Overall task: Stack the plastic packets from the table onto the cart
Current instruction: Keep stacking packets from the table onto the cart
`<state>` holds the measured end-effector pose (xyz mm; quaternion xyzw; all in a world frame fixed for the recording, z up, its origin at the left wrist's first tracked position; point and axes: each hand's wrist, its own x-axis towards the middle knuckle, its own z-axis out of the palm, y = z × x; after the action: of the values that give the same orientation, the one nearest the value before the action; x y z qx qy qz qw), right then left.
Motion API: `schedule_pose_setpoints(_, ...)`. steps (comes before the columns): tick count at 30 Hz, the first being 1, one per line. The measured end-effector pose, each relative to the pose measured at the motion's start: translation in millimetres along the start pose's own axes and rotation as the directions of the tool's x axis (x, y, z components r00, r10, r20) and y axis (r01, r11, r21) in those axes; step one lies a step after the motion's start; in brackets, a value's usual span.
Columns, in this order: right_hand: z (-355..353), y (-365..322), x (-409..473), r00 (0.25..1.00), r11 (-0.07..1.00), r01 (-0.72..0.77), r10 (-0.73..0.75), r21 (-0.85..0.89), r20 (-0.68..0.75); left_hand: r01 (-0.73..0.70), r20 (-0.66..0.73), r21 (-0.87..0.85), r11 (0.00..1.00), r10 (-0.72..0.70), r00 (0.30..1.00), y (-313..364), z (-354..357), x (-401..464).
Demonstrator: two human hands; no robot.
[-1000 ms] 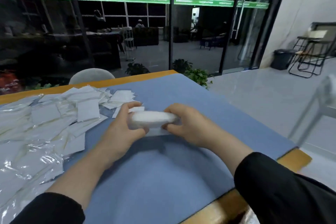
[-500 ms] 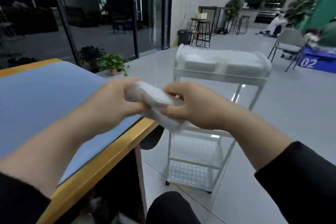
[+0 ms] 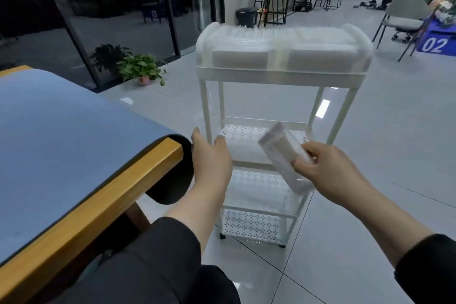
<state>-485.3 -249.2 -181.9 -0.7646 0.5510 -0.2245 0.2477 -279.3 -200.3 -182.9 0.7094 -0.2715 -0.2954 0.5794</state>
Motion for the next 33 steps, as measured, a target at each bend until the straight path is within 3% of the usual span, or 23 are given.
schedule_pose_setpoints(4,11.9,2.6,22.2,1.000,0.999,-0.020,0.020,0.037,-0.007,0.111,-0.041,0.095,0.989,-0.107,0.993,-18.1,24.3,48.8)
schedule_pose_setpoints(7,20.1,3.4,37.5,0.999,0.999,-0.035,0.035,0.041,-0.011,0.149,0.008,0.115,0.982,-0.151,0.989,-28.9,33.9,74.6)
schedule_pose_setpoints(12,30.9,9.3,51.0,0.998,0.997,-0.059,0.060,0.043,-0.024,-0.043,-0.019,0.266,0.963,0.050,0.999,-52.4,31.5,83.2)
schedule_pose_setpoints(19,45.6,23.7,54.5,0.995,0.995,-0.101,0.101,0.028,-0.017,-0.196,0.141,0.221,0.956,0.167,0.976,-86.2,34.1,34.5)
schedule_pose_setpoints(27,94.2,25.0,64.2,0.999,0.999,-0.054,0.054,-0.003,-0.007,-0.027,0.353,0.105,0.994,-0.011,0.936,-111.9,33.4,15.8)
schedule_pose_setpoints(33,105.6,16.5,85.0,0.998,0.998,-0.059,0.059,0.002,-0.024,0.139,0.324,-0.019,0.990,-0.126,0.938,-109.0,28.5,29.0)
